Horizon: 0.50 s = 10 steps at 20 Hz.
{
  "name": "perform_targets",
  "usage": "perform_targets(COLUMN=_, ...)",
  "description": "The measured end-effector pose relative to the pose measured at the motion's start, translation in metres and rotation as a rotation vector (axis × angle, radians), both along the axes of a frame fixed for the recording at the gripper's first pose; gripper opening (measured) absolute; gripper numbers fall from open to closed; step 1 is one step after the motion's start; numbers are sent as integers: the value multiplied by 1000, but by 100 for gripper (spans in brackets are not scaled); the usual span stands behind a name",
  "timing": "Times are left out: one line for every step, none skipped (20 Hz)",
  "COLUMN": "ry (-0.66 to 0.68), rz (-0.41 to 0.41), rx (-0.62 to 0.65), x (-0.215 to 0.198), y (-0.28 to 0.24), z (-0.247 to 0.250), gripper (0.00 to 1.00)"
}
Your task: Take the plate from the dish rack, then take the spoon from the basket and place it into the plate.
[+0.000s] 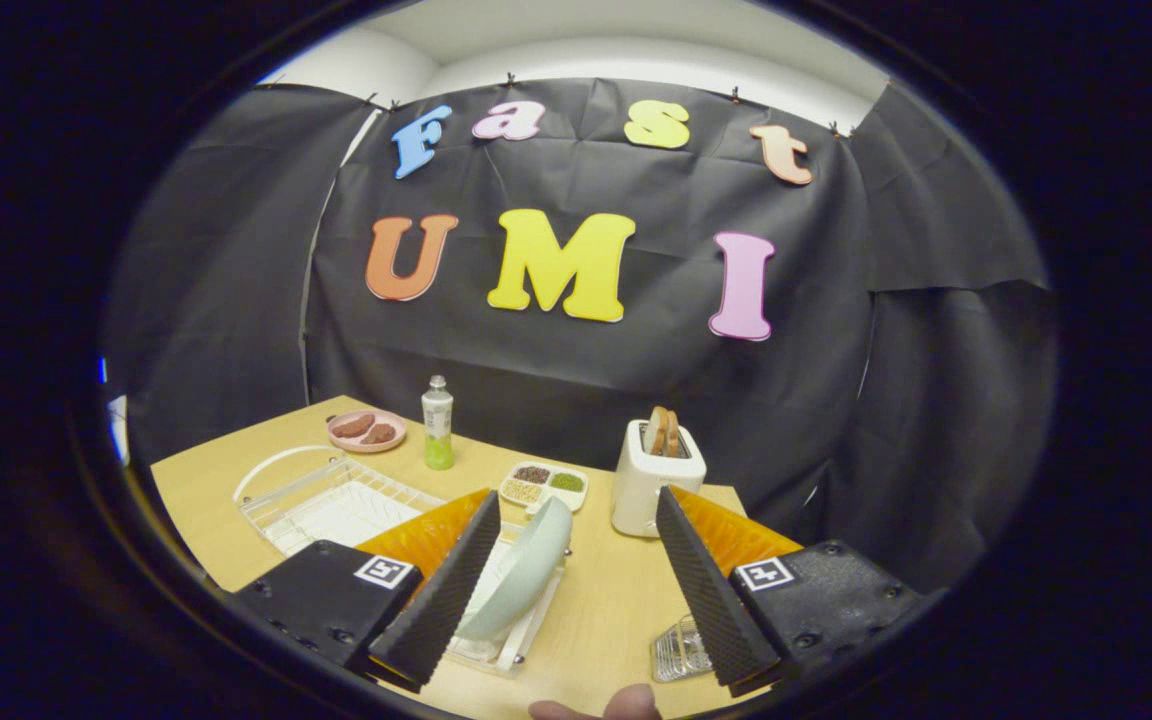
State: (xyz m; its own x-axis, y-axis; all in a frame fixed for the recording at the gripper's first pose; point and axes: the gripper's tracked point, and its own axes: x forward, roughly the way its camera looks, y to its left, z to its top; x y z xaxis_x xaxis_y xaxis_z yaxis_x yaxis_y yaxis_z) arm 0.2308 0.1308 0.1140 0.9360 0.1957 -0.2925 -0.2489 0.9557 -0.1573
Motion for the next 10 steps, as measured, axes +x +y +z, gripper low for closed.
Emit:
perform_targets(ry=23, rz=-3, rx=-4, x=7, y=4, z=-4, gripper=100)
perform_targets(ry=57, rz=-14, rx=-14, x=14, y=4, z=-11, gripper=100)
perform_targets(ry=103, rz=-16, rx=-13, x=19, y=7, z=-20, gripper=100)
perform_targets(ry=154, rz=-12, rx=-7, x=24, y=13, z=-31, gripper=100)
perform_targets(ry=210, rz=-13, rx=5, x=28, y=17, z=-40, gripper=100)
perform_targets(ry=260, rz=-14, rx=16, x=30, y=20, z=-49, gripper=100)
perform_targets(ry=313, rz=-24, rx=20, x=34, y=22, z=-59, gripper=100)
perform_targets(ry=356, rz=-47, rx=18, x=36, y=20, z=-67, gripper=100)
perform_targets(ry=395, rz=-51, rx=22, x=37, y=22, z=-74, gripper=100)
perform_targets(ry=427, rz=-55, rx=25, x=37, y=23, z=-81, gripper=100)
